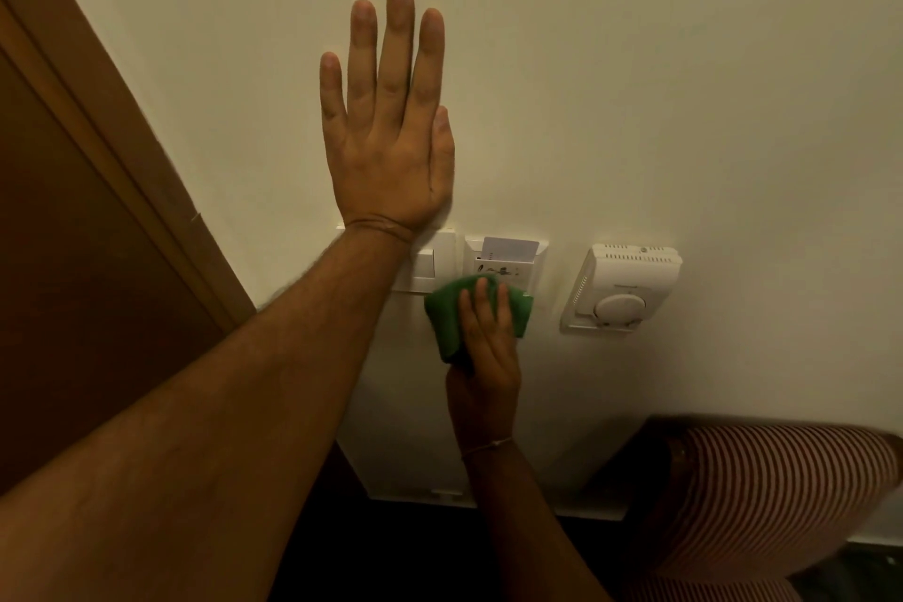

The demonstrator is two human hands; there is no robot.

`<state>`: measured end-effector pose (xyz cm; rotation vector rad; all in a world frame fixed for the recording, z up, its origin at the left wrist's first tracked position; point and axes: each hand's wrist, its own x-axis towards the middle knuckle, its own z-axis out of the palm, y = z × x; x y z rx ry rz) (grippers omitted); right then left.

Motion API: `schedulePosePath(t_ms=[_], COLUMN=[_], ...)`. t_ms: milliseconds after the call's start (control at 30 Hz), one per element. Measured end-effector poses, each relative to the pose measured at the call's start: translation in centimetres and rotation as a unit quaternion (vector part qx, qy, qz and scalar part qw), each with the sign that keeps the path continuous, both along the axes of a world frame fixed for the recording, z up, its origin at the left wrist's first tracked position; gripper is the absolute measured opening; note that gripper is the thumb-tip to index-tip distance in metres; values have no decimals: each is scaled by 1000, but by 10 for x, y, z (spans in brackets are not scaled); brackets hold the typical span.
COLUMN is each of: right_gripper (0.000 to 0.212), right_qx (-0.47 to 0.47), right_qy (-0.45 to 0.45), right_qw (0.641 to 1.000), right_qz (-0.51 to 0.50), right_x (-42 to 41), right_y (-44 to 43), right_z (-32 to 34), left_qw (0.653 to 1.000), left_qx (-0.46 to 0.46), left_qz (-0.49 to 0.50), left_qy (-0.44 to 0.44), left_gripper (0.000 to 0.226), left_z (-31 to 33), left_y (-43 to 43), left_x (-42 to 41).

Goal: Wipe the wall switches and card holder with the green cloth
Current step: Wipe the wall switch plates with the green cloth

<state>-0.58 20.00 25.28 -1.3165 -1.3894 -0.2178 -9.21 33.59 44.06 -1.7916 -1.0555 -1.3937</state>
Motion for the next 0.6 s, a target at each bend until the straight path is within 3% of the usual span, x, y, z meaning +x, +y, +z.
schedulePosePath(t_ms=[200, 433, 600], right_gripper=[68, 64, 62], right_qx=[9, 29, 81], right_qy=[41, 25, 43], right_qw=[998, 999, 995], right_qz=[-54, 5, -27], right_x=[29, 4, 34], right_y=[-7, 5, 2], right_z=[-8, 7, 9], left_qw=[1000, 999, 1000], left_qx=[18, 14, 3], left_qz=[-13, -37, -8], left_qy=[-8, -26, -26], left_gripper=[69, 68, 68], left_z=[-2, -3, -3], left_y=[11, 10, 10], left_x=[1, 3, 4])
